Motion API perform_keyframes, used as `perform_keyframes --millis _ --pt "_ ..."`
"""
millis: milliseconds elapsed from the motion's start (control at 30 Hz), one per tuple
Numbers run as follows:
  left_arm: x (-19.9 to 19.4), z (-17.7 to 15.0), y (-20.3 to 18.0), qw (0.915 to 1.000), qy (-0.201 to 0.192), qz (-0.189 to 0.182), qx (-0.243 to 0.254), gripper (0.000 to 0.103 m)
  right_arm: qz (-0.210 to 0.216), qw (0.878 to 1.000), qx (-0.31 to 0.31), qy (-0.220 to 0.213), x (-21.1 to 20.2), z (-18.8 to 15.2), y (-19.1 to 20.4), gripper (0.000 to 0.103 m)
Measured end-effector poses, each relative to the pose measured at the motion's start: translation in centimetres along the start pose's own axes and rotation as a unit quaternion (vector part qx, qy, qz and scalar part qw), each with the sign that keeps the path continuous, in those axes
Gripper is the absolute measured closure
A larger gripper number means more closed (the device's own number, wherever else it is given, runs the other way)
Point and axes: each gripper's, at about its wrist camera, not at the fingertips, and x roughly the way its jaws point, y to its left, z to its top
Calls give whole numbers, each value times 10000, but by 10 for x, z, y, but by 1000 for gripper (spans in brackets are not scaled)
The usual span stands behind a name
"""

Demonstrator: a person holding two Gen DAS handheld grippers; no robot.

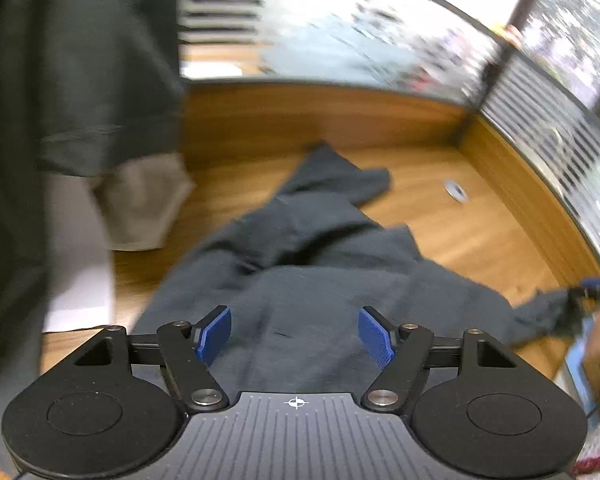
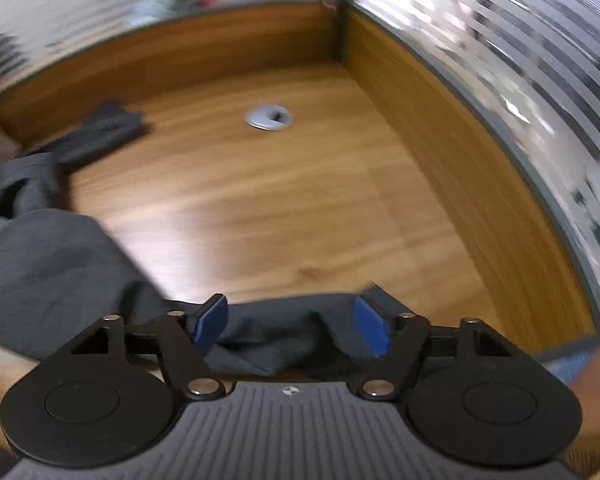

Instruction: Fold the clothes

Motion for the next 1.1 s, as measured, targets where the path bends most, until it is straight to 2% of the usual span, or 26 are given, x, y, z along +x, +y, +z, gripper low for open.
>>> perform_keyframes --millis 133,333,467,567,600,633,667,700,733,867,933,1033,1100 --pt "23 -4 -18 9979 332 -329 456 30 498 9978 -441 -10 2 6 14 25" --pt "57 -9 -41 9911 646 -613 989 30 980 9898 -976 349 28 5 37 26" --pt "87 -14 -50 9860 984 -619 1197 30 1087 9837 -1256 689 53 4 50 42" --pt "103 -19 -59 9821 1026 -576 1471 32 967 9808 -1486 810 68 -2 57 44" --pt "106 -20 -61 9809 1048 -617 1522 35 960 9796 -1550 840 72 -4 58 44" --pt "109 -21 -63 9795 1063 -637 1587 43 927 9787 -1609 873 76 -6 60 44" --pt "112 -21 -65 9784 1081 -613 1650 51 889 9783 -1636 906 81 -7 61 49" --pt "114 -22 -65 9776 1121 -606 1673 76 852 9781 -1650 939 85 -7 61 56" --pt "116 -23 -66 9768 1164 -602 1692 96 826 9780 -1653 972 89 -8 62 59" --pt "109 -22 -59 9839 1033 -513 1366 100 746 9785 -1613 1051 94 -10 61 95" --pt "95 -17 -54 9888 831 -439 1157 100 674 9803 -1545 1027 91 -9 60 100" --pt "73 -7 -49 9942 561 -293 874 100 567 9829 -1444 992 85 -7 59 101" --pt "61 1 -47 9964 446 -209 689 100 449 9868 -1328 814 73 -2 53 101"
